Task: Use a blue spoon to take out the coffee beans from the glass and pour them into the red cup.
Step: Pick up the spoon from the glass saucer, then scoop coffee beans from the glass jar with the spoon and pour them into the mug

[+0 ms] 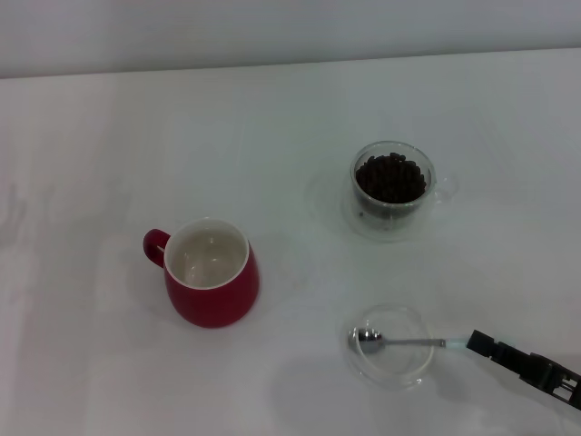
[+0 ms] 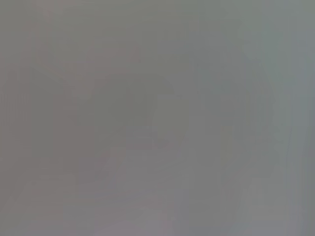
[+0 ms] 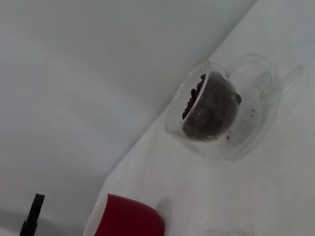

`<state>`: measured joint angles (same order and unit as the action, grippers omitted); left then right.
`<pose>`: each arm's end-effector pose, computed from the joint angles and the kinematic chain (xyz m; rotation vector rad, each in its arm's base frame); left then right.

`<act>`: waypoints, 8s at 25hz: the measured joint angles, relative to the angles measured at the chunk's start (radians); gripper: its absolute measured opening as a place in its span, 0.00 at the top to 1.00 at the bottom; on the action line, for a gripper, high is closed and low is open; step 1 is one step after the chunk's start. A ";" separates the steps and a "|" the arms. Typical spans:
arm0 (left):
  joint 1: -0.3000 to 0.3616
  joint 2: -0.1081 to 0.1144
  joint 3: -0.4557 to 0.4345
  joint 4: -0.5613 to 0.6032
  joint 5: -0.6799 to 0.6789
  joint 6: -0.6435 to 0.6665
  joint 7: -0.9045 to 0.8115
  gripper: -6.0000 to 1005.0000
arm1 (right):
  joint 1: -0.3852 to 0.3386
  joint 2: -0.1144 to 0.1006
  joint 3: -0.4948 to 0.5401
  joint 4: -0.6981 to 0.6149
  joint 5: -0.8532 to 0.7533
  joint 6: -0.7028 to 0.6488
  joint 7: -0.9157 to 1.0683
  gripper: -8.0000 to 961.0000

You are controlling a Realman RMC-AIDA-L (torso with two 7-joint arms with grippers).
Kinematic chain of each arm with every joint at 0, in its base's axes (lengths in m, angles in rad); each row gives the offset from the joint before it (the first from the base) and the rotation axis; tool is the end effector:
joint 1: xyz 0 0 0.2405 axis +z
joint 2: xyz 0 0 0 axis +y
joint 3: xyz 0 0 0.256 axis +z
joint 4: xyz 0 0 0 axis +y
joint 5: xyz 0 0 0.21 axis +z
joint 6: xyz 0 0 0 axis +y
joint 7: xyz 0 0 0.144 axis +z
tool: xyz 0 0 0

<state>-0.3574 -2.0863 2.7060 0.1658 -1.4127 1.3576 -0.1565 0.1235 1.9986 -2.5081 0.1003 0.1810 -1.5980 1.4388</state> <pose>-0.3471 0.2919 0.0017 -1.3820 -0.5867 -0.7742 0.3842 0.1405 -0.0309 -1.8867 1.7808 1.0975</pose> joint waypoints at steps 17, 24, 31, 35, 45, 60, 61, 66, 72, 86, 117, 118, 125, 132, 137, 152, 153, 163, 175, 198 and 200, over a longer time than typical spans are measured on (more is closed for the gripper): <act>0.001 0.000 -0.003 0.011 0.000 0.000 0.000 0.11 | 0.007 -0.022 -0.004 0.003 -0.003 -0.045 0.017 0.85; -0.001 0.000 -0.003 0.011 -0.001 0.000 0.000 0.11 | 0.012 -0.027 -0.003 0.035 -0.003 -0.073 0.036 0.85; -0.003 0.000 -0.003 0.011 -0.003 0.000 0.000 0.11 | 0.022 -0.042 0.010 0.077 0.009 -0.106 0.053 0.84; -0.003 0.000 -0.003 0.011 -0.003 0.000 0.000 0.11 | 0.043 -0.059 0.012 0.080 0.039 -0.154 0.057 0.84; -0.006 0.002 -0.003 0.024 -0.001 0.004 0.000 0.11 | 0.233 -0.098 0.012 0.144 0.136 -0.212 0.029 0.84; -0.006 0.002 -0.006 0.024 -0.006 0.006 0.000 0.11 | 0.487 -0.169 -0.023 0.320 0.142 -0.213 -0.019 0.84; -0.006 0.002 -0.006 0.024 -0.006 0.006 0.000 0.11 | 0.494 -0.164 -0.037 0.338 0.142 -0.212 -0.029 0.84; -0.009 0.002 -0.006 0.024 -0.007 0.006 0.000 0.11 | 0.514 -0.119 -0.159 0.441 0.192 -0.209 -0.049 0.84; -0.009 0.002 -0.006 0.024 -0.008 0.007 0.000 0.11 | 0.528 -0.008 -0.312 0.668 0.317 -0.219 -0.043 0.83; -0.009 0.002 -0.009 0.024 -0.008 0.006 0.000 0.11 | 0.560 0.011 -0.316 0.686 0.251 -0.171 -0.070 0.83; -0.009 0.003 -0.032 0.018 -0.008 0.000 0.000 0.11 | 0.578 0.004 -0.318 0.649 0.163 -0.144 0.150 0.82; -0.009 0.003 -0.032 0.018 -0.008 0.000 0.000 0.11 | 0.580 0.004 -0.318 0.649 0.157 -0.143 0.165 0.82; -0.009 0.003 -0.032 0.019 -0.008 0.000 0.000 0.11 | 0.596 -0.001 -0.318 0.657 0.119 -0.137 0.270 0.82; -0.009 0.004 -0.032 0.017 -0.008 0.000 0.000 0.11 | 0.603 -0.006 -0.317 0.660 0.097 -0.130 0.391 0.82; -0.009 0.007 -0.032 0.014 -0.008 0.005 0.000 0.11 | 0.609 -0.011 -0.317 0.657 0.094 -0.125 0.456 0.82; -0.008 0.009 -0.032 0.009 -0.008 0.009 -0.001 0.11 | 0.621 -0.020 -0.317 0.658 0.099 -0.105 0.647 0.81; -0.007 0.009 -0.032 0.009 -0.008 0.009 -0.002 0.11 | 0.621 -0.020 -0.317 0.657 0.100 -0.098 0.654 0.81; -0.008 0.009 -0.032 -0.014 -0.008 0.009 -0.039 0.11 | 0.584 -0.060 -0.316 0.564 0.116 -0.075 0.672 0.81; -0.015 0.009 -0.032 -0.014 -0.007 0.009 -0.040 0.11 | 0.574 -0.103 -0.315 0.459 0.127 -0.072 0.707 0.81; -0.017 0.010 -0.030 -0.028 -0.002 0.000 -0.062 0.11 | 0.549 -0.093 -0.314 0.402 0.230 -0.165 0.734 0.80; -0.018 0.010 -0.029 -0.028 -0.002 0.000 -0.063 0.11 | 0.562 -0.077 -0.315 0.399 0.229 -0.180 0.726 0.80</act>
<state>-0.3751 -2.0766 2.6770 0.1378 -1.4143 1.3576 -0.2191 0.6857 1.9215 -2.8227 0.4994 0.4098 -1.7784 2.1646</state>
